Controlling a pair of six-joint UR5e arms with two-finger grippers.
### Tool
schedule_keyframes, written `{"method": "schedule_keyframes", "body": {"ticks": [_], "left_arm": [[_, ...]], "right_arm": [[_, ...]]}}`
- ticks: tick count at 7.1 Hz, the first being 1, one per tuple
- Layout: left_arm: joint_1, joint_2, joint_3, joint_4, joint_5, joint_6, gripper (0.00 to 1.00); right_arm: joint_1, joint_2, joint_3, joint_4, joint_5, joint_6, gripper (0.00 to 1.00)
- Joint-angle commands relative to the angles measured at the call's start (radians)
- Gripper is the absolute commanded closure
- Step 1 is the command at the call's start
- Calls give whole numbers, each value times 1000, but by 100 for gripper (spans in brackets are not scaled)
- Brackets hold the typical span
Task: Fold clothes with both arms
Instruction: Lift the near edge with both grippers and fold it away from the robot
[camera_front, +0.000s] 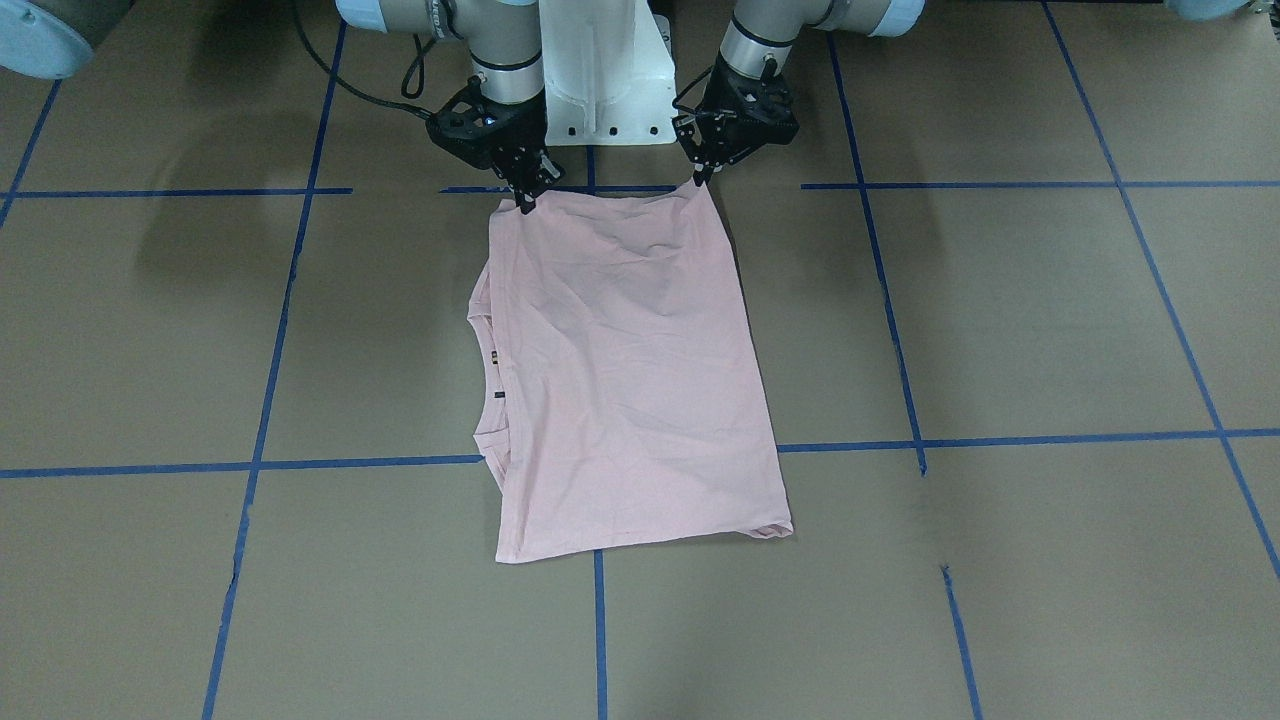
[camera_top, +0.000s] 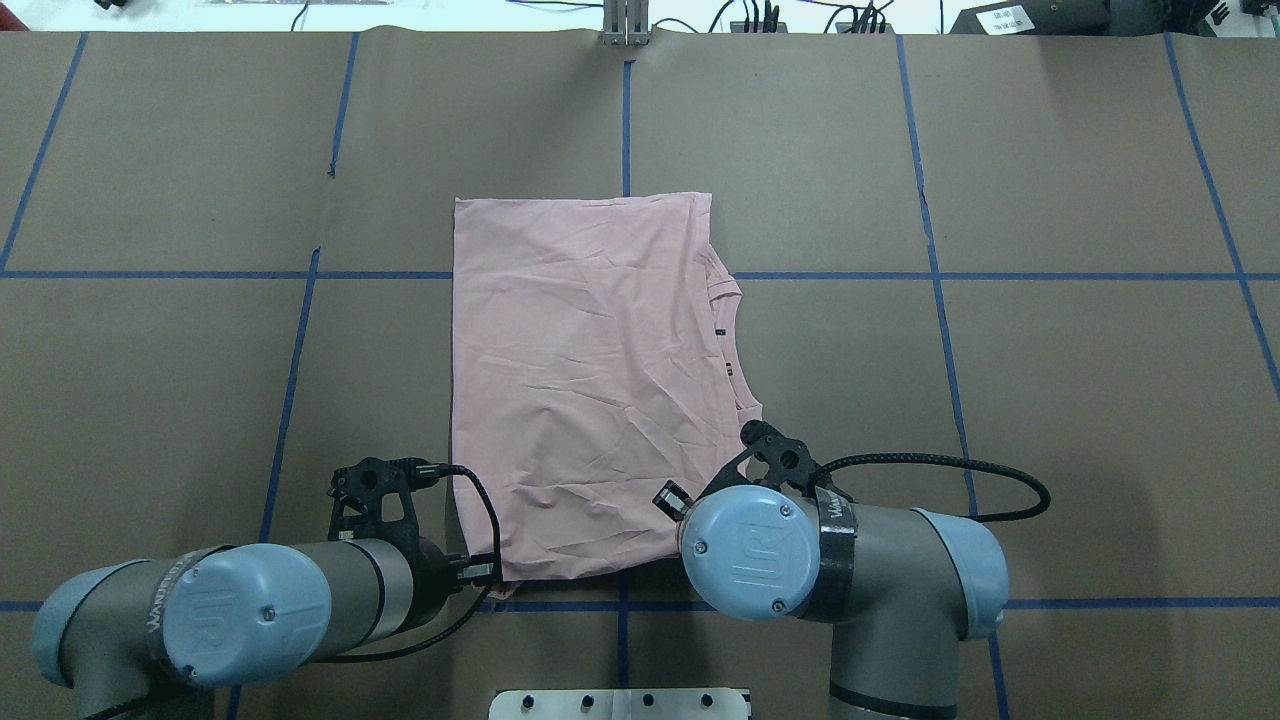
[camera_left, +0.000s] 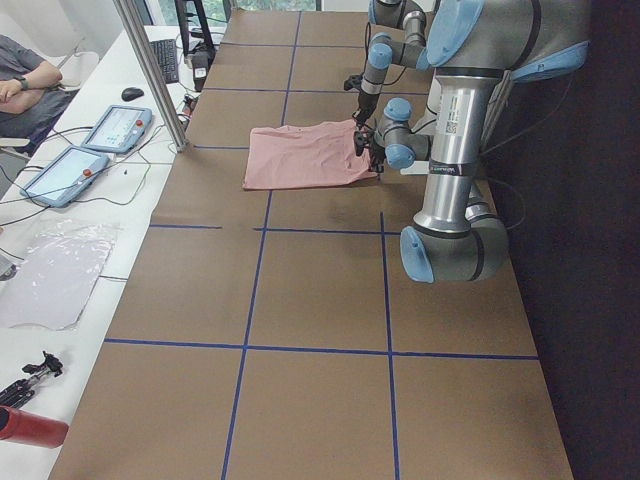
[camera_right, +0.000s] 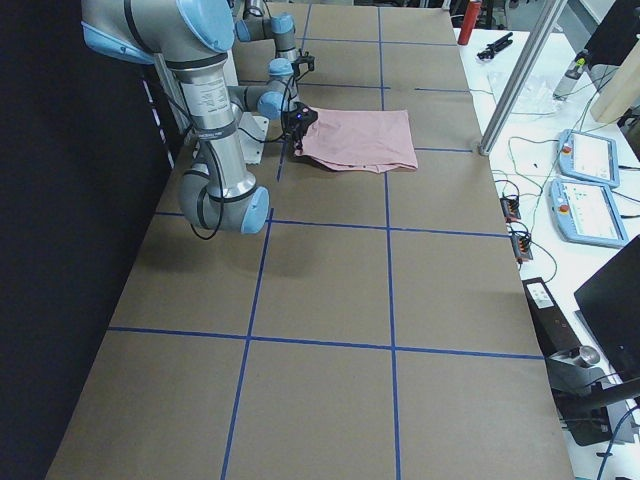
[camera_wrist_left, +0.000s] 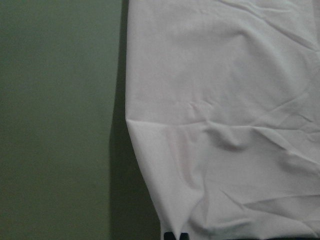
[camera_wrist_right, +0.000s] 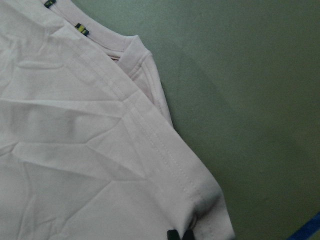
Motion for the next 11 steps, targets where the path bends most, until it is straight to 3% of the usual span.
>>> {"method": "schedule_keyframes", "body": {"ticks": [1,3,4,6,8,9,11], "left_arm": [[-32,-29,-149,167,-87,24,100],[-42,-176,-346,501,-151,24,100],[-42,-225,-369,579,-152,22,100],[-45,-229,-277,575,-140,35,100],[-147,-231,-147,514,-143,154,100],[-177,-231,-66,448,-143,182,100],[-223,-231,-6,405,-143,228,100]], "right_arm": [[1,3,136,-120,5,1,100],[-2,3,335,-297,9,2,100],[-2,16,369,-342,24,1,100],[-5,35,292,-335,18,-13,100],[39,85,200,-321,0,-103,100],[71,90,135,-247,0,-105,100],[134,133,-10,-141,0,-140,100]]}}
